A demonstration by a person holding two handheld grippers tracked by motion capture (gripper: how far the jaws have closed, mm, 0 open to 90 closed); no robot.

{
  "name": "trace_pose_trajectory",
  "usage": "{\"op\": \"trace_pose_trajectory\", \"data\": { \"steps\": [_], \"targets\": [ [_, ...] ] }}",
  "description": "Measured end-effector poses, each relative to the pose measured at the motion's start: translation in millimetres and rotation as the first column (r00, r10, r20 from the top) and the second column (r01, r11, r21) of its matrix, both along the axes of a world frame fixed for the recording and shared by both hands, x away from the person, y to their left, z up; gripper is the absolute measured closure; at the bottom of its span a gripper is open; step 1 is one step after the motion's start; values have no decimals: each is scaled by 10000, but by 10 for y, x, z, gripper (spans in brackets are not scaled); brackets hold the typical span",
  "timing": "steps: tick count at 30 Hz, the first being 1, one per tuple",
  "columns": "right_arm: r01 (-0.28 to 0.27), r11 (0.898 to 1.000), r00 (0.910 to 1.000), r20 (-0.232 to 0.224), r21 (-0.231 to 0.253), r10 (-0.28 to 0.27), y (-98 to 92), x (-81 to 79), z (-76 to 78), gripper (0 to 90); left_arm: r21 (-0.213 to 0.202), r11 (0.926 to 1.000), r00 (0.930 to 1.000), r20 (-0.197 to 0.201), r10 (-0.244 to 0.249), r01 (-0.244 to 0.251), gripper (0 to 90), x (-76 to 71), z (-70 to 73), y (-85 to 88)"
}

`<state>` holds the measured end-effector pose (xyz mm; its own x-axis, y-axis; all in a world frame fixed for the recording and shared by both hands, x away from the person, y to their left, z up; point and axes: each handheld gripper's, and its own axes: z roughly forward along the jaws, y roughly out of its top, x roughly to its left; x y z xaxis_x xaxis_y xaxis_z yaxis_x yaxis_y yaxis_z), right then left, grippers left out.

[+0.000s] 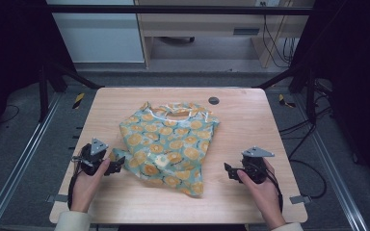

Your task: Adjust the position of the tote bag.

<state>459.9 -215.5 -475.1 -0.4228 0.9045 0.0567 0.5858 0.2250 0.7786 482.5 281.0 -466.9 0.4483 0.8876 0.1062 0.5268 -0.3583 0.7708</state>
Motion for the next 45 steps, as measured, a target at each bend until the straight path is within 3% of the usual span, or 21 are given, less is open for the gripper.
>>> {"op": "trace_pose_trajectory", "data": {
  "steps": [1,5,8,12,15,21,25,27,29,32,35,36,45],
  "targets": [
    [-8,10000,9997,-239,-41,7,22,37,7,168,62,10000,10000,45,69,-69,56,-4,-2,-4],
    [-134,9999,9988,-472,-24,132,89,128,76,149,109,9999,10000,-17,57,-56,56,-6,-7,2],
    [-347,9986,9987,-387,-403,331,180,218,157,127,104,9999,10000,-44,73,-73,56,-11,-4,11],
    [-635,9974,9969,-491,-345,618,354,471,309,125,85,9998,9999,-51,161,-160,57,-4,-12,21],
    [-644,9973,9961,-627,-360,621,426,578,359,126,95,9998,9999,-49,159,-158,58,-1,-10,22],
    [-501,9982,9960,-753,-323,475,573,963,550,126,146,9998,9999,-87,110,-109,60,23,-25,1],
    [-126,9997,9960,-887,-222,106,635,1190,628,120,99,9999,10000,-30,76,-76,60,23,-16,3],
    [-48,9998,9961,-882,-190,31,652,1251,639,114,122,9999,10000,-18,73,-73,60,20,-13,5],
    [132,9995,9960,-882,-298,-158,720,1445,651,110,139,9999,9999,30,102,-102,60,17,-5,6],
    [283,9992,9955,-898,-294,-308,757,1547,628,118,115,9998,9999,88,139,-140,61,15,3,7],
    [458,9989,9919,-1184,-115,-469,796,1658,560,116,115,9998,9998,114,143,-144,61,17,6,11],
    [505,9984,9895,-1341,-256,-535,834,1713,498,118,83,9998,9998,113,163,-164,60,15,9,13],
    [838,9955,9807,-1736,-444,-903,792,1751,319,112,-42,9997,9995,197,248,-247,60,11,17,36]
  ]
}}
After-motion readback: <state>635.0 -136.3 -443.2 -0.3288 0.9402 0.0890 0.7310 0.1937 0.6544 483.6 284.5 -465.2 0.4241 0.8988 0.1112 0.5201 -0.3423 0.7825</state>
